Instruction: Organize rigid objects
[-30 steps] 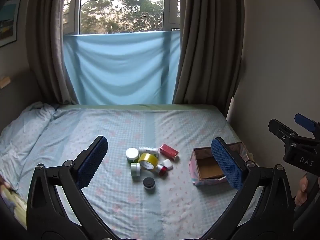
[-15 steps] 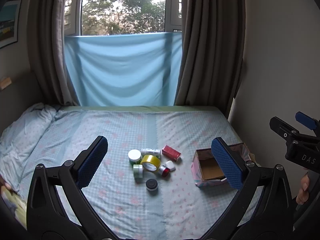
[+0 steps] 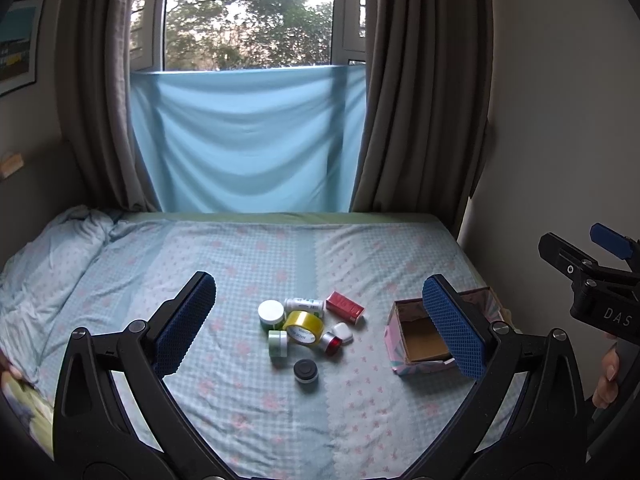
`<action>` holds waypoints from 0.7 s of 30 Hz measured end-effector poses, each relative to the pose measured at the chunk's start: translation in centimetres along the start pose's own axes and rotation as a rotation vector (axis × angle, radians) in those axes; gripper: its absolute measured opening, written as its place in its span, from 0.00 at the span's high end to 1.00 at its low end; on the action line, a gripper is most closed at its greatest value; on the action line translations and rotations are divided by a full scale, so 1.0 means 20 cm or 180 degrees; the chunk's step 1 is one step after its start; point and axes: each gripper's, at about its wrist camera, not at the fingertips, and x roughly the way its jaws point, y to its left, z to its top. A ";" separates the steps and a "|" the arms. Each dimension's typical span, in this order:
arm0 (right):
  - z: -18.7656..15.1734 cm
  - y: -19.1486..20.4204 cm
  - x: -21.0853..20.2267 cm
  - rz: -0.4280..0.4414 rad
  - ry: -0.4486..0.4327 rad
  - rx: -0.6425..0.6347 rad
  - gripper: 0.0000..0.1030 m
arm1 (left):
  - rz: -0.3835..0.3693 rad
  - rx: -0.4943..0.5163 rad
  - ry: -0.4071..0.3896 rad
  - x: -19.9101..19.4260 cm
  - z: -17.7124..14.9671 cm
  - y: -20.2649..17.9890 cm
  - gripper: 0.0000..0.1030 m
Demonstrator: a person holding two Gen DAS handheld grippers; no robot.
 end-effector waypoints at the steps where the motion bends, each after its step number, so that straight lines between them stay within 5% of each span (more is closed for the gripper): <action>1: 0.00 0.00 0.00 -0.0002 0.0000 0.0002 0.00 | 0.0000 0.0001 -0.0001 0.00 0.00 0.00 0.00; 21: 0.02 0.05 0.02 0.0010 0.0000 -0.0034 0.00 | 0.0009 -0.0002 0.0009 0.02 0.01 0.01 0.00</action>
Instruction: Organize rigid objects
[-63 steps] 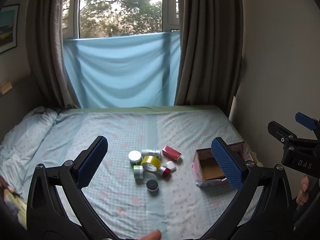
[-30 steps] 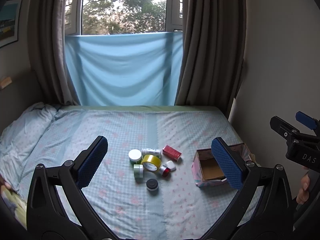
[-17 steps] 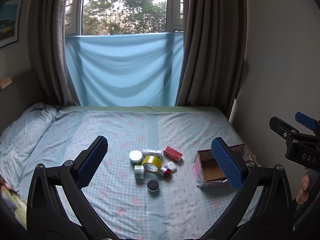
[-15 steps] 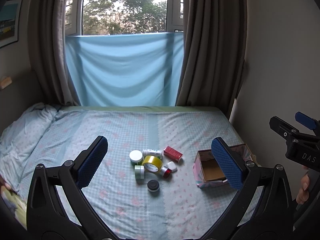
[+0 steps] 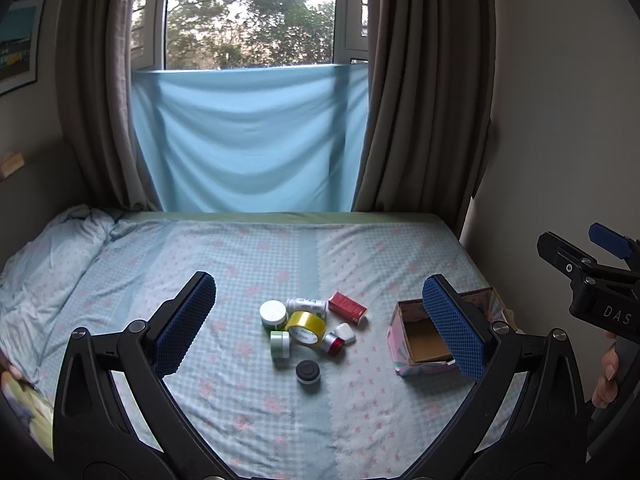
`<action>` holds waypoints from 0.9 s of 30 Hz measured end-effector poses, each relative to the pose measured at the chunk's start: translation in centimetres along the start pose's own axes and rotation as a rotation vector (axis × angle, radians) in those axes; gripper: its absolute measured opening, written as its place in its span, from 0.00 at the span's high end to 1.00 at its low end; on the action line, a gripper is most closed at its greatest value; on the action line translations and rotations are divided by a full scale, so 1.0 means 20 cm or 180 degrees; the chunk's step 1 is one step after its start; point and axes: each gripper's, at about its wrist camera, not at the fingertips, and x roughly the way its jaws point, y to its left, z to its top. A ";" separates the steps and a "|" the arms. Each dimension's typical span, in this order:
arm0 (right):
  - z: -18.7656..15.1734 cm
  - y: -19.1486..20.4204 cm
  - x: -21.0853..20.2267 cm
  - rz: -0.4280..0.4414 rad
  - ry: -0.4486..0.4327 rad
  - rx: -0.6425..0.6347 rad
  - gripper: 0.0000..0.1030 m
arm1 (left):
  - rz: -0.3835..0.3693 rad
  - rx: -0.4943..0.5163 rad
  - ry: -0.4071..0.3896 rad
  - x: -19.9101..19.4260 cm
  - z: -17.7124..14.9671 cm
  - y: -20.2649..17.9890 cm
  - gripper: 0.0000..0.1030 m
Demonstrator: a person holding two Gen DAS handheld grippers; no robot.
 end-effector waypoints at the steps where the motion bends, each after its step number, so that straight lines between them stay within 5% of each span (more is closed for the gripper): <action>1: 0.00 0.00 0.00 0.0002 0.0001 0.0001 0.00 | -0.0001 0.0000 0.0000 0.00 0.00 0.00 0.00; 27: 0.02 0.04 0.01 0.0034 0.0001 -0.0013 0.00 | 0.0012 -0.0007 -0.0022 0.04 0.00 -0.01 0.00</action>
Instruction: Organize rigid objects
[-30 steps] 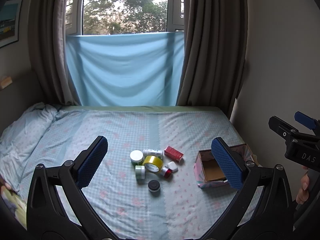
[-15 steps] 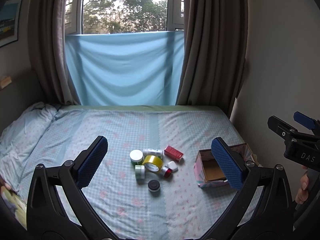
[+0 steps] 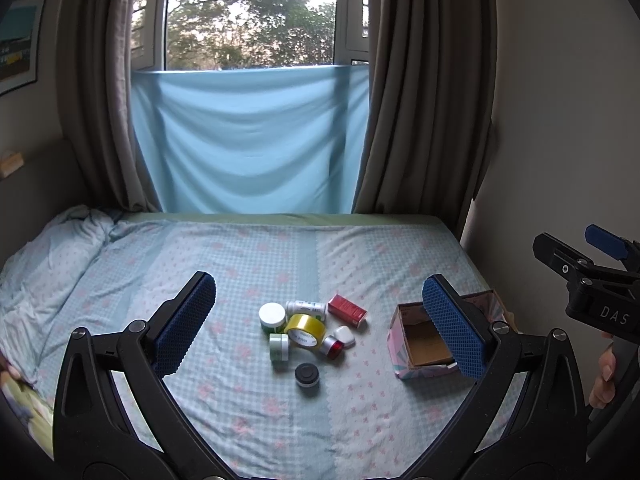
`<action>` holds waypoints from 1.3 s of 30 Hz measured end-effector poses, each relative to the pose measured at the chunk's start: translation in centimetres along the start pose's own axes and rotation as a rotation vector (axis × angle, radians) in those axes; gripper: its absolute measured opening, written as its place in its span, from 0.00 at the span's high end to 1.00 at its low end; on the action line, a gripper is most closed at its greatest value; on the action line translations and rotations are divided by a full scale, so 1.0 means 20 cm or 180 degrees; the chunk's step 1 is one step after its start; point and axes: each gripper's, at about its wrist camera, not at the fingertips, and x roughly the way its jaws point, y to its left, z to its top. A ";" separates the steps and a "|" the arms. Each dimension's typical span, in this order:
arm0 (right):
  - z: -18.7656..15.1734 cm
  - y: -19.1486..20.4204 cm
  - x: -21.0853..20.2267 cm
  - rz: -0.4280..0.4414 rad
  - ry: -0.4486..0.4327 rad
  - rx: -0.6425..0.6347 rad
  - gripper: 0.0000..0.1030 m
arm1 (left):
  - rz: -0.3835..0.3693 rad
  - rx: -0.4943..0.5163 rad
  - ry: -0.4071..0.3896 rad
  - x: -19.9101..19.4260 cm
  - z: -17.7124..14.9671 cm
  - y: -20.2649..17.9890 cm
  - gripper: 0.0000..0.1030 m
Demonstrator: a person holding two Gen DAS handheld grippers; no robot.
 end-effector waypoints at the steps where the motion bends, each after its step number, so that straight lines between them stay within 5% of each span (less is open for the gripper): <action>1: 0.00 -0.01 0.00 0.0001 0.0000 0.0003 0.00 | 0.0005 0.0002 -0.0005 0.00 0.00 -0.01 0.00; 12: 0.00 -0.01 0.02 0.0007 0.0001 -0.0021 0.00 | 0.0109 0.0000 -0.0021 0.02 -0.01 -0.03 0.00; 22: -0.07 0.07 0.19 0.0331 0.0217 -0.0260 0.00 | 0.0244 -0.0146 0.0433 0.22 -0.07 0.17 0.00; 31: -0.31 0.31 0.49 0.0355 0.0802 -0.0052 0.00 | -0.0191 -0.0122 0.1141 0.65 -0.21 0.51 0.00; 39: -0.54 0.56 0.78 0.0314 0.1238 0.0127 0.00 | -0.0659 0.0209 0.1704 1.16 -0.31 0.70 0.00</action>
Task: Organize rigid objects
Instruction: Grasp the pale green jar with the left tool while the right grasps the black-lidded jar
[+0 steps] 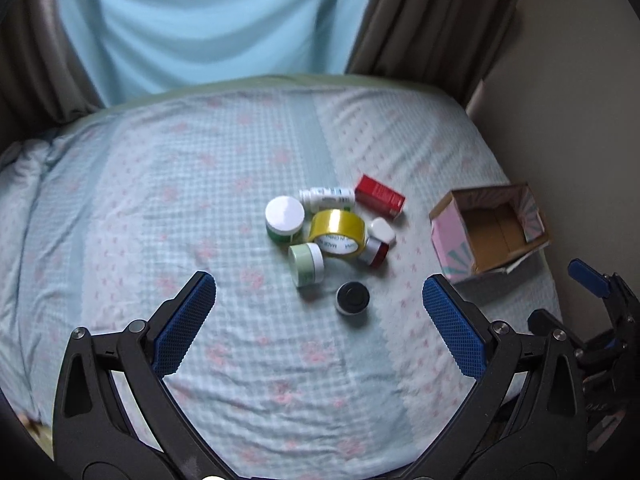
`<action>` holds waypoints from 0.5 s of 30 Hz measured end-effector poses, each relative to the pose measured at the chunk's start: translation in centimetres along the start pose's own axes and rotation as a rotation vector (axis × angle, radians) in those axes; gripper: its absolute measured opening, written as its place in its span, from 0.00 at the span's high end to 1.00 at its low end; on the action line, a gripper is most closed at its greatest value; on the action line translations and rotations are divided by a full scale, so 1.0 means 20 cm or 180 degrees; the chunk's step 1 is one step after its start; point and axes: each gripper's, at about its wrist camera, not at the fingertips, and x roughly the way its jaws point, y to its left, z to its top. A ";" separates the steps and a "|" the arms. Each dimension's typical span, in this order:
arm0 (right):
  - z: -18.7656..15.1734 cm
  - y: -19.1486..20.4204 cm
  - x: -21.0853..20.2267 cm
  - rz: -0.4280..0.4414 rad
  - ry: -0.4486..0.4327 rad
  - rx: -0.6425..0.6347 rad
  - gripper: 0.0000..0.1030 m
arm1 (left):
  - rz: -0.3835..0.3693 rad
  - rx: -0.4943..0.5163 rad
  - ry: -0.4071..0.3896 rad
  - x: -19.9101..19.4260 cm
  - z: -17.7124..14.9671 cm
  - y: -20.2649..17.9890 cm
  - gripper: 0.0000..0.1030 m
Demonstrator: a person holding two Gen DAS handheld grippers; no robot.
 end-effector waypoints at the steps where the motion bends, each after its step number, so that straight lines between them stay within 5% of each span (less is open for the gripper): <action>1: -0.01 0.03 0.06 0.0007 0.0055 0.0041 0.00 | -0.0047 0.0063 0.0070 0.06 0.02 0.02 0.00; 7: -0.10 0.12 0.38 -0.0038 0.0278 0.0094 0.00 | -0.0203 0.0330 0.0544 0.50 0.08 0.14 0.00; 15: -0.26 0.18 0.89 -0.0168 0.0632 0.0020 0.00 | -0.0298 -0.0057 0.1195 1.11 0.08 0.14 0.00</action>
